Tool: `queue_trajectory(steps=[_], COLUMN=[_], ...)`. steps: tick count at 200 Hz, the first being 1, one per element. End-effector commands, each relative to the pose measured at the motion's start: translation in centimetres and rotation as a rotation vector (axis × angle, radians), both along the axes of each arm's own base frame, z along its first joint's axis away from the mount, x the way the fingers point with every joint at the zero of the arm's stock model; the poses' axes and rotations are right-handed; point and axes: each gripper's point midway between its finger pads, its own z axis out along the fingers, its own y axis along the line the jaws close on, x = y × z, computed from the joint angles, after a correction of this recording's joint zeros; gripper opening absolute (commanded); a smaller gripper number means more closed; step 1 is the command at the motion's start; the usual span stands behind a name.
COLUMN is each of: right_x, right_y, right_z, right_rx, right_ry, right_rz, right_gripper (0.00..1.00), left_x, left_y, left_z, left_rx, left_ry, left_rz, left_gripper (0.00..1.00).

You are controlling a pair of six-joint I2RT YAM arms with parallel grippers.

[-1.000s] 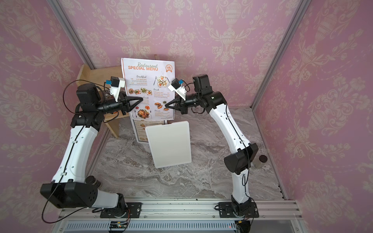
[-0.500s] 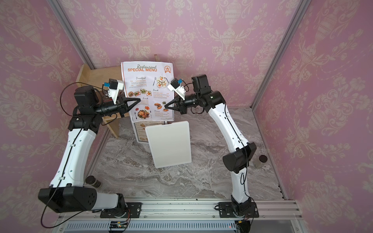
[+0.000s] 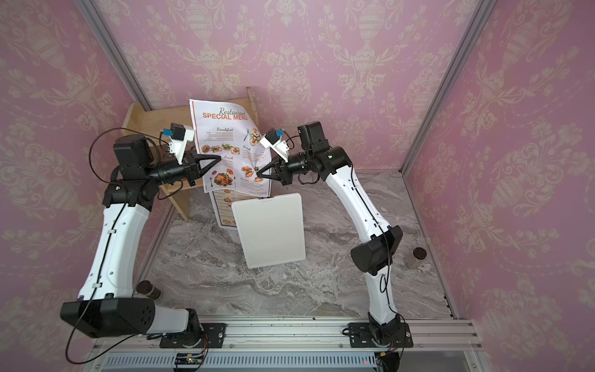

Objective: Insert the menus into the narrow rack
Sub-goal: Insert the menu into the narrow rack.

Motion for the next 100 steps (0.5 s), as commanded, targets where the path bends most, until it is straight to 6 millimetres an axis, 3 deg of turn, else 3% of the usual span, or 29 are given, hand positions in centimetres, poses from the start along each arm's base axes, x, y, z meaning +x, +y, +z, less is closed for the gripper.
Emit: queue_trajectory(steps=[1, 69, 100], right_x=[0.6, 1.3, 0.7], right_y=[0.3, 0.2, 0.1], right_z=[-1.0, -1.5, -1.4], right_rx=[-0.024, -0.045, -0.039], right_ry=[0.053, 0.076, 0.084], right_rz=[-0.027, -0.076, -0.062], right_gripper=[0.00, 0.00, 0.18], left_x=[0.3, 1.3, 1.7], left_y=[0.6, 1.0, 1.0], left_z=[0.5, -0.5, -0.5], left_rx=[0.025, 0.006, -0.030], left_ry=[-0.009, 0.050, 0.086], left_rz=[0.042, 0.077, 0.083], left_gripper=[0.00, 0.00, 0.00])
